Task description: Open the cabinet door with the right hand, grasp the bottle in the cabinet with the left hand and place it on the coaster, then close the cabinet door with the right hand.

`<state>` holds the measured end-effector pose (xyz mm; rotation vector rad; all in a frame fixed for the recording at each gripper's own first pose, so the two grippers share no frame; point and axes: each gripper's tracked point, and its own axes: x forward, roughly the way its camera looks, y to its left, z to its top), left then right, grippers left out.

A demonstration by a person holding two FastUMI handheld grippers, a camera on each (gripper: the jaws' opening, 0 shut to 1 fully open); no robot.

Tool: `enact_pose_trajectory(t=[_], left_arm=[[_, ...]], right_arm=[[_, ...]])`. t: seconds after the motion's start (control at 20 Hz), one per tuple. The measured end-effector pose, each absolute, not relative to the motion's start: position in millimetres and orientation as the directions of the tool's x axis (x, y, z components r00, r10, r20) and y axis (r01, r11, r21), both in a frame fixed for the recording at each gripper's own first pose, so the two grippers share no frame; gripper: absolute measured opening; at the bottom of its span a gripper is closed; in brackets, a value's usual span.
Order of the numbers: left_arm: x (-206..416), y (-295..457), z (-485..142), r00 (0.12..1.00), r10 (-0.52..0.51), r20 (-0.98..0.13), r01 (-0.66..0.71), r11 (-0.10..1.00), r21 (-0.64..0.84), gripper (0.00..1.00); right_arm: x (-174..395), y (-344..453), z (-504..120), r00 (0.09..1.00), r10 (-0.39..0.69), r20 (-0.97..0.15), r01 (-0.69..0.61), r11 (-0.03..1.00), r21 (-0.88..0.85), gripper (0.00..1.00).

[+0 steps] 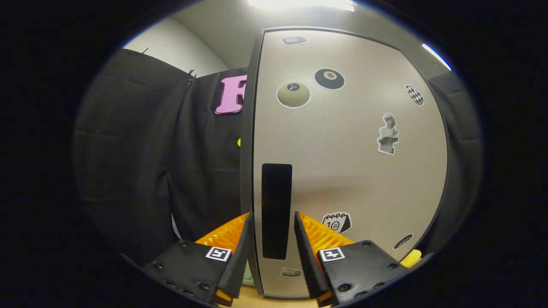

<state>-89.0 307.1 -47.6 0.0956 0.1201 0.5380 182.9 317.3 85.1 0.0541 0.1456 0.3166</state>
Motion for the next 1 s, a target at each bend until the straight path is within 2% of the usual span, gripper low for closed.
enact_pose_trajectory(t=[0.05, 0.1, 0.15, 0.2, 0.3, 0.4, 0.45, 0.6, 0.65, 0.8, 1.0], left_arm=[[-89, 307, -48, 0.853, 0.514, -0.089, -0.503, 0.856, 0.121, 0.89], [-88, 307, -48, 0.855, 0.511, -0.09, -0.5, 0.858, 0.118, 0.89], [-88, 306, -49, 0.857, 0.507, -0.091, -0.497, 0.86, 0.115, 0.89], [-87, 305, -49, 0.86, 0.501, -0.092, -0.491, 0.864, 0.112, 0.89], [-84, 302, -49, 0.869, 0.485, -0.092, -0.476, 0.873, 0.105, 0.89], [-75, 296, -50, 0.88, 0.466, -0.087, -0.458, 0.883, 0.099, 0.89], [-70, 292, -51, 0.888, 0.453, -0.084, -0.446, 0.89, 0.094, 0.89], [-55, 279, -48, 0.91, 0.407, -0.079, -0.401, 0.912, 0.086, 0.89], [-51, 274, -47, 0.918, 0.389, -0.077, -0.383, 0.92, 0.082, 0.89], [-35, 251, -41, 0.943, 0.325, -0.067, -0.321, 0.945, 0.068, 0.89], [-17, 209, -30, 0.972, 0.231, -0.043, -0.228, 0.972, 0.066, 0.89]], right_arm=[[183, 317, 82, 0.942, 0.298, -0.153, -0.291, 0.954, 0.068, 0.52], [180, 313, 82, 0.946, 0.287, -0.15, -0.279, 0.958, 0.069, 0.51], [185, 316, 80, 0.945, 0.286, -0.157, -0.279, 0.958, 0.069, 0.37], [185, 316, 81, 0.942, 0.292, -0.168, -0.284, 0.956, 0.07, 0.36], [180, 316, 80, 0.929, 0.321, -0.182, -0.312, 0.947, 0.081, 0.23], [179, 315, 79, 0.915, 0.358, -0.185, -0.344, 0.933, 0.107, 0.22], [175, 313, 79, 0.904, 0.379, -0.196, -0.365, 0.925, 0.109, 0.11], [163, 308, 83, 0.878, 0.435, -0.199, -0.417, 0.9, 0.131, 0.14], [159, 307, 83, 0.866, 0.458, -0.202, -0.435, 0.888, 0.148, 0.11], [143, 301, 86, 0.836, 0.509, -0.205, -0.481, 0.86, 0.172, 0.13], [135, 291, 86, 0.811, 0.55, -0.201, -0.519, 0.834, 0.189, 0.11]])
